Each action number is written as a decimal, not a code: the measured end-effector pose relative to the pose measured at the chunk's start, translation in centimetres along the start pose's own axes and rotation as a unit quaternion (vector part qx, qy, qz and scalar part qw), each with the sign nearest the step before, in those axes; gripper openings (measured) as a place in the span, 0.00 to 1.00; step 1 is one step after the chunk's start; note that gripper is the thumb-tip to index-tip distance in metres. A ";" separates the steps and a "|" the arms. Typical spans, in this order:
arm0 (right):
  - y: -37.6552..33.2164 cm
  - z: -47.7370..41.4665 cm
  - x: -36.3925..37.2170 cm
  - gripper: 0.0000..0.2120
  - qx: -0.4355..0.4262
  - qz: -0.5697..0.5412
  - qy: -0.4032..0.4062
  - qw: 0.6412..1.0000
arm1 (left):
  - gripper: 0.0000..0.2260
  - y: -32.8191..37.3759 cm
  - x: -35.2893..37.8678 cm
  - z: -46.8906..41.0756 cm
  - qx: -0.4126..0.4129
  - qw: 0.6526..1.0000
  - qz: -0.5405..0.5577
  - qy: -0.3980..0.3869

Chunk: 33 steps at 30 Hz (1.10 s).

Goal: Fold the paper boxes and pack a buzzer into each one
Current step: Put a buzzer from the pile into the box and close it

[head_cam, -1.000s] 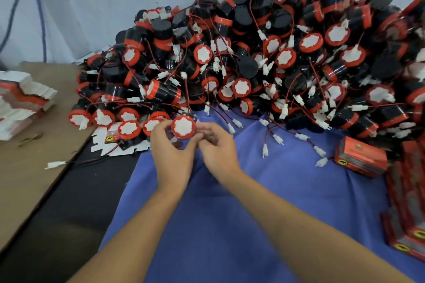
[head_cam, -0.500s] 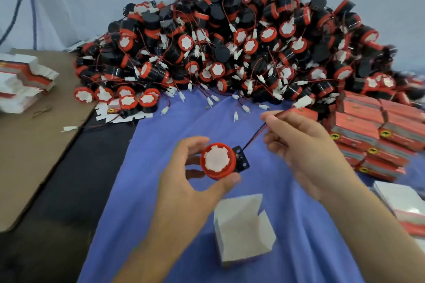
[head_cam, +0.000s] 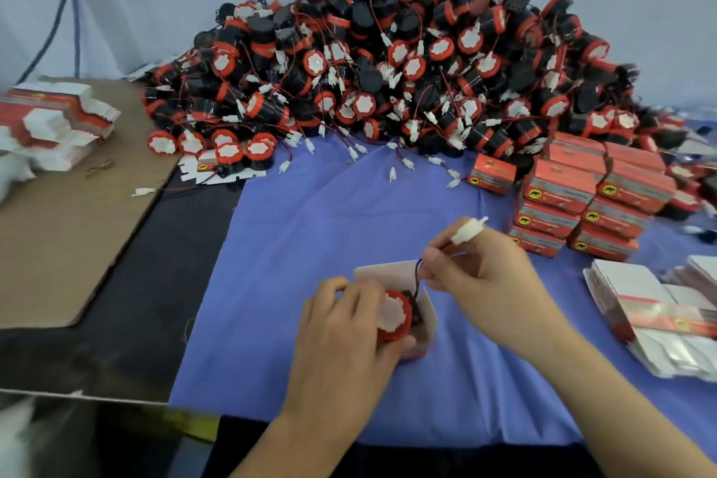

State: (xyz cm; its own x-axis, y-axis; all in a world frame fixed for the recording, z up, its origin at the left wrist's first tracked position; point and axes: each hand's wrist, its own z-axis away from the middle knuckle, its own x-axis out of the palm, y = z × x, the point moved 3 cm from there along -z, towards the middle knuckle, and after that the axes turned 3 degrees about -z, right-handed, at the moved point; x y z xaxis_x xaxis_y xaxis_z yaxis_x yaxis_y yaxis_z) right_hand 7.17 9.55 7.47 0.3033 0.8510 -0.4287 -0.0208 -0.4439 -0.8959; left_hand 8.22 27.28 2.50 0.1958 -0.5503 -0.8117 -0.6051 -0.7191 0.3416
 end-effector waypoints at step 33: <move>1.5 2.1 8.1 0.08 -0.049 0.319 -0.112 0.940 | 0.05 -2.3 4.9 3.7 -0.283 0.858 0.423 -0.066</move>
State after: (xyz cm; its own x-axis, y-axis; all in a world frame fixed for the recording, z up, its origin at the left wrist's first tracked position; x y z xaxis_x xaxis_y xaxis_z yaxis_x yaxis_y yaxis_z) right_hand 7.58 16.39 2.34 0.0507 0.4350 -0.8990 -0.0384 -0.8987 -0.4369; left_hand 7.70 27.78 -4.04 -0.2409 -0.9509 -0.1943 -0.0090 -0.1980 0.9802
